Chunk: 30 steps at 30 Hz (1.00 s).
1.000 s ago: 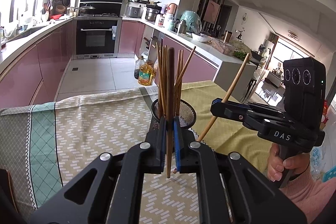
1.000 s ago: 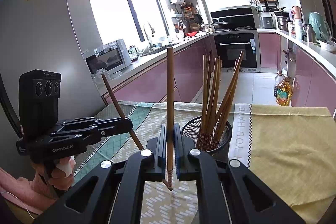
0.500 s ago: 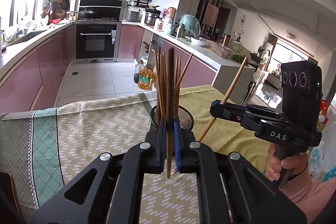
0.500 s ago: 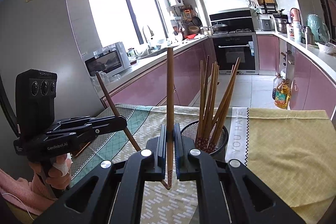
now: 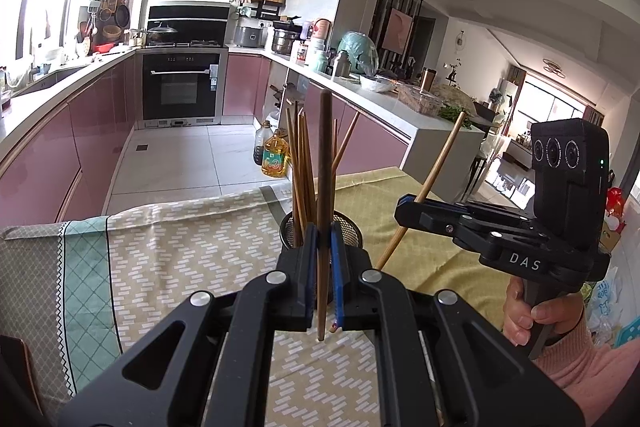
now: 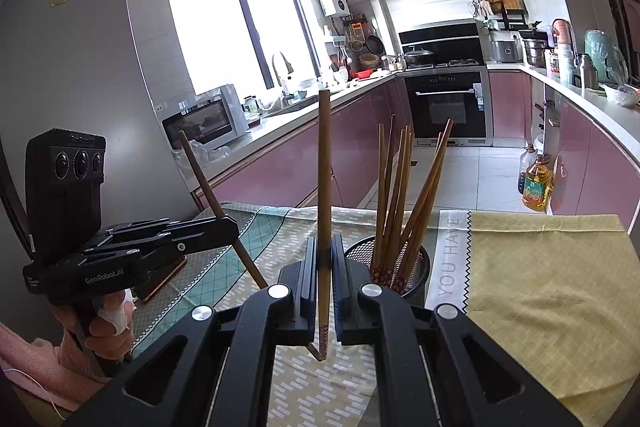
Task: Organize utensils
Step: 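Hold both chopsticks upright in the mesh cup, pushing them down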
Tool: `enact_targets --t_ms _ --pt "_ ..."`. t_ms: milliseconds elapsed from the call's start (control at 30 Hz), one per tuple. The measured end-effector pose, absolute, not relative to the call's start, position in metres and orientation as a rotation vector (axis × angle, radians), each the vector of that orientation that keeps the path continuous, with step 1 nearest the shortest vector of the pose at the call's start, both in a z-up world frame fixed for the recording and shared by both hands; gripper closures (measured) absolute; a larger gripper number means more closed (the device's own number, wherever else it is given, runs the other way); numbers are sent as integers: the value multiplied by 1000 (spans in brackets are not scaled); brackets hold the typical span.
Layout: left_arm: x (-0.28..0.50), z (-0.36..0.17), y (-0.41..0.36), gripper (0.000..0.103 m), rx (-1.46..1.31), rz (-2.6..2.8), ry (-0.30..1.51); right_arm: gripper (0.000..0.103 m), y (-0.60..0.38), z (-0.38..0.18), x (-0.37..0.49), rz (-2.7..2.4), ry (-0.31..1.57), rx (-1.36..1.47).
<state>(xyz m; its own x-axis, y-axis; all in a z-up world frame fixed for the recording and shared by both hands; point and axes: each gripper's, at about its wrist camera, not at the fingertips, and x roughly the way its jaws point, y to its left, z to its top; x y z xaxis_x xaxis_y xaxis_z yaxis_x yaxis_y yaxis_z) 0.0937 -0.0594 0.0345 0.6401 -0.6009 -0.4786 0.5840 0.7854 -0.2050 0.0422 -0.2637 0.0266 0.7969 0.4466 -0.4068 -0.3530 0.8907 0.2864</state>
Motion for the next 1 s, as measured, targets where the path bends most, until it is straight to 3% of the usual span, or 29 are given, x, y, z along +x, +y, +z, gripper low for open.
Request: enact_targets --t_ms 1000 --pt "93 62 -66 96 -25 -691 488 97 -268 50 43 432 427 172"
